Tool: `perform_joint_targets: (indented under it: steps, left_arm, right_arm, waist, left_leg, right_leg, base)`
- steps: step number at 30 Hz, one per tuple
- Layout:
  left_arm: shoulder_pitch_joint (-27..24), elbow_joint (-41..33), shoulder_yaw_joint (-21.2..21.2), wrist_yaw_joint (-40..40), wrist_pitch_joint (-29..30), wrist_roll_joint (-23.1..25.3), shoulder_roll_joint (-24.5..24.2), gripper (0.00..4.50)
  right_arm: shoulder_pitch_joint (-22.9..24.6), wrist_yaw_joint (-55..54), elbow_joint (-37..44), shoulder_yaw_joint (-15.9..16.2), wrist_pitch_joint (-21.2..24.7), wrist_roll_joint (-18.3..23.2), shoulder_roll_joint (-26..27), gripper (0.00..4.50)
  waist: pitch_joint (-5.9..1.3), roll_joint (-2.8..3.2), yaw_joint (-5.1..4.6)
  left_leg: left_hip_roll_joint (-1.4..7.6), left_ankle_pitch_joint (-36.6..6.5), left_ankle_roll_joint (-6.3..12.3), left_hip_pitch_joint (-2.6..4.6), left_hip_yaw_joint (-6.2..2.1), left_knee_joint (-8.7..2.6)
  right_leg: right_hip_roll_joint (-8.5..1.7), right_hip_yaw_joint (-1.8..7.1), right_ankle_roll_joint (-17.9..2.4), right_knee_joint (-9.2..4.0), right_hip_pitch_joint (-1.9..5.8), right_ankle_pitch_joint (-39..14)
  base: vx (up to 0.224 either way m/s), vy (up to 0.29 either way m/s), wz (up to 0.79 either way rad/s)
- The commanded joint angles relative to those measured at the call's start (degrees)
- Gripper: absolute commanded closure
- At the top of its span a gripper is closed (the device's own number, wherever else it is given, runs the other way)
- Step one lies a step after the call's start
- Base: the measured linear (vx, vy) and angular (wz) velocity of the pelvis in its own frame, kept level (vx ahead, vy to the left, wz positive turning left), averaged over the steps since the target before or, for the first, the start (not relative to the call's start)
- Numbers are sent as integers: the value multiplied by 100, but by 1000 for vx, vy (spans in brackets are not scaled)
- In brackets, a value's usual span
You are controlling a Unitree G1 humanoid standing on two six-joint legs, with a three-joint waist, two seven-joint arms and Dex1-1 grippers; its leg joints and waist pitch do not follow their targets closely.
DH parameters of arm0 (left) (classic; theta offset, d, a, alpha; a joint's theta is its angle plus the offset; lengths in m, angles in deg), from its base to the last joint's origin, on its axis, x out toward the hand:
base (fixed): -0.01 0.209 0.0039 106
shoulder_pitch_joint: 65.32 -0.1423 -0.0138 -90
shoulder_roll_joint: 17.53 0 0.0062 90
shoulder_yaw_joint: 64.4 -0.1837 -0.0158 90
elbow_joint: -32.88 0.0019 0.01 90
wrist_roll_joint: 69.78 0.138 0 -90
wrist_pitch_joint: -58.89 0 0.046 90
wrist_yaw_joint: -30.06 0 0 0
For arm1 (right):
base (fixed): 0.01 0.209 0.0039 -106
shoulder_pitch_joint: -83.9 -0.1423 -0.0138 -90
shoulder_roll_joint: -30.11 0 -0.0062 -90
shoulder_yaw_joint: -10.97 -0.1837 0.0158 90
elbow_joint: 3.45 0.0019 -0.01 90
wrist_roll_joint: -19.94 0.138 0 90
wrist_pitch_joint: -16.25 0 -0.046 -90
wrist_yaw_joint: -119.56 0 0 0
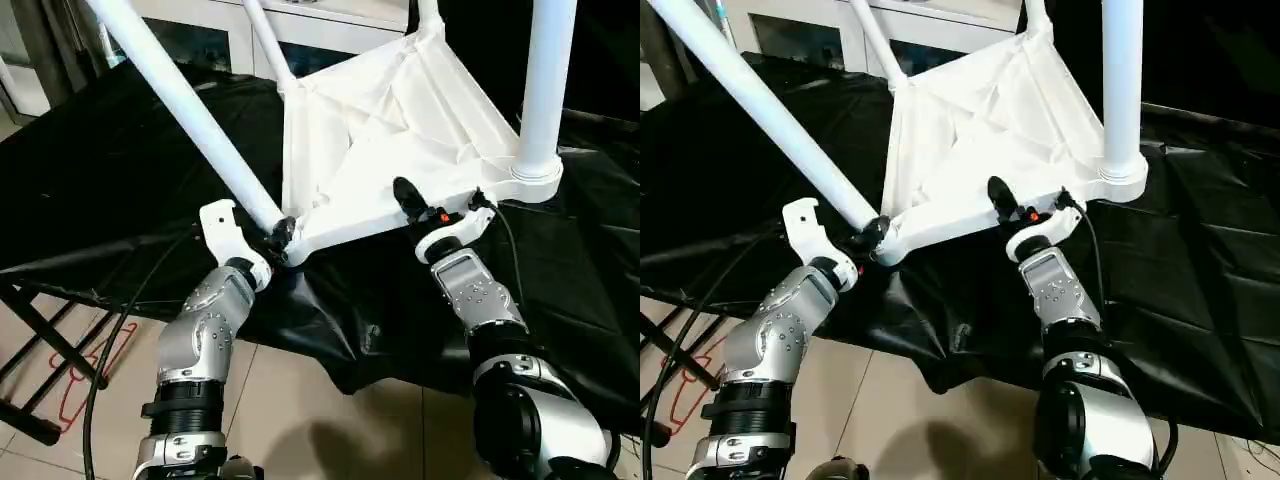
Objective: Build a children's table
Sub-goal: Flip table
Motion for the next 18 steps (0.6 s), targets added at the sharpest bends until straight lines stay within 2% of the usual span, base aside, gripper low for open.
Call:
perform_joint_targets:
  steps: [1,7,8,10,12,14,16,18]
  left_arm:
    - [-43,-106,-120,-210,127,-256,140,226]
    - [-26,-82,-134,-203,148,-231,103,226]
    - [-25,-96,-128,-254,159,-268,94,191]
    - [-2,-156,-113,-399,203,-365,39,156]
    - [6,-177,-109,-448,229,-400,18,156]
    - [-26,-243,-106,-479,289,-407,-62,120]
    - [-68,-285,-116,-492,328,-372,-140,114]
    - [-152,-380,-193,-598,431,-329,-277,106]
  right_arm:
    - [-150,21,-46,-31,-56,-13,-106,190]
    - [-186,16,-57,15,-159,-150,-138,231]
    - [-191,1,-52,18,-174,-162,-141,234]
    - [-222,-48,-27,9,-230,-191,-172,240]
    - [-237,-66,-26,4,-254,-198,-185,242]
    - [-262,-149,10,-23,-341,-221,-234,244]
    - [-279,-229,46,-92,-385,-197,-261,244]
    - [-271,-310,103,-103,-457,-238,-305,244]
  waist:
    - [-432,-5,7]
    - [-432,-8,9]
    - [-433,-8,8]
    - [-440,-11,9]
    - [-445,-14,22]
    - [-472,-9,18]
    - [-477,-5,21]
    - [-474,4,26]
  left_leg:
    - [314,-72,416,195,-95,-318]
    - [311,-64,410,190,-91,-316]
    - [310,-64,408,190,-91,-317]
    - [306,-7,429,190,-88,-309]
    - [295,28,421,190,-80,-301]
    - [291,185,473,175,-81,-276]
    - [287,356,578,166,-74,-255]
    - [296,320,596,166,-74,-259]
  right_leg:
    - [-423,132,-1502,-317,211,1233]
    - [-421,137,-1503,-314,216,1297]
    - [-422,136,-1505,-313,218,1299]
    - [-417,138,-1507,-302,217,1372]
    - [-423,137,-1544,-294,218,1408]
    - [-399,134,-1560,-257,223,1704]
    - [-382,126,-1574,-233,206,1995]
    - [-389,122,-1573,-233,202,1948]
  base:
    - [0,0,0]
    - [0,0,0]
    - [0,0,0]
    - [0,0,0]
    - [0,0,0]
    - [0,0,0]
    - [0,0,0]
    - [0,0,0]
